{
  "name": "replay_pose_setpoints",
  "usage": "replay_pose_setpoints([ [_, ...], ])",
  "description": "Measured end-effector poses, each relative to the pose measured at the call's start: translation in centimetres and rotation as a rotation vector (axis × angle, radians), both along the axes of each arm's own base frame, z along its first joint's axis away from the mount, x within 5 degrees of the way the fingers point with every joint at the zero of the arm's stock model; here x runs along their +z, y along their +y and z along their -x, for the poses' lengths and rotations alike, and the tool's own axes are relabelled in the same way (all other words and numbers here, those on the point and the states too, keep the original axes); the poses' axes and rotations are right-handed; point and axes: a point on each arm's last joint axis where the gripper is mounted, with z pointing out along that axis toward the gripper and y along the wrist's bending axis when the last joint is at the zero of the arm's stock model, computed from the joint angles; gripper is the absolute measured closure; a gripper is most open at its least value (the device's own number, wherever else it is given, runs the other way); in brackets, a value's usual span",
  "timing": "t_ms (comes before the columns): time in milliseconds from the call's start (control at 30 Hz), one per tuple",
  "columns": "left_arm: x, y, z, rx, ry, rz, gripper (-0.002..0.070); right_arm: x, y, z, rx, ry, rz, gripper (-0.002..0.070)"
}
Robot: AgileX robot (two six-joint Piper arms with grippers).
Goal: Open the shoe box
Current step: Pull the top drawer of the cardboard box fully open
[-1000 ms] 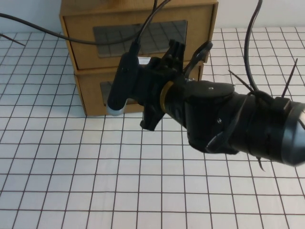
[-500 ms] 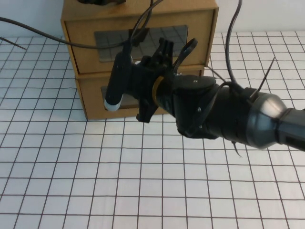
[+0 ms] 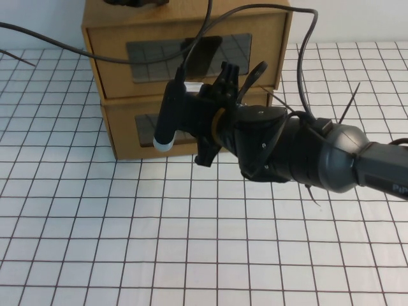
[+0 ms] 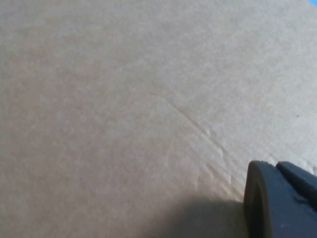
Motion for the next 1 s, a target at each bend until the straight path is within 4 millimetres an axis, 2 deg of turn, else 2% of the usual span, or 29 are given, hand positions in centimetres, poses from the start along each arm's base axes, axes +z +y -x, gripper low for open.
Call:
replay_pose_setpoints([
  [200,0.0,0.0,0.0,0.0,0.0,0.0,0.0677,0.7,-0.1,0.0,0.005,-0.021,-0.003,0.0442],
  [1000,0.0,0.0,0.0,-0.001,0.003,0.0,0.0677,1.2,0.9,-0.1,0.124,-0.113,0.038,0.0442],
])
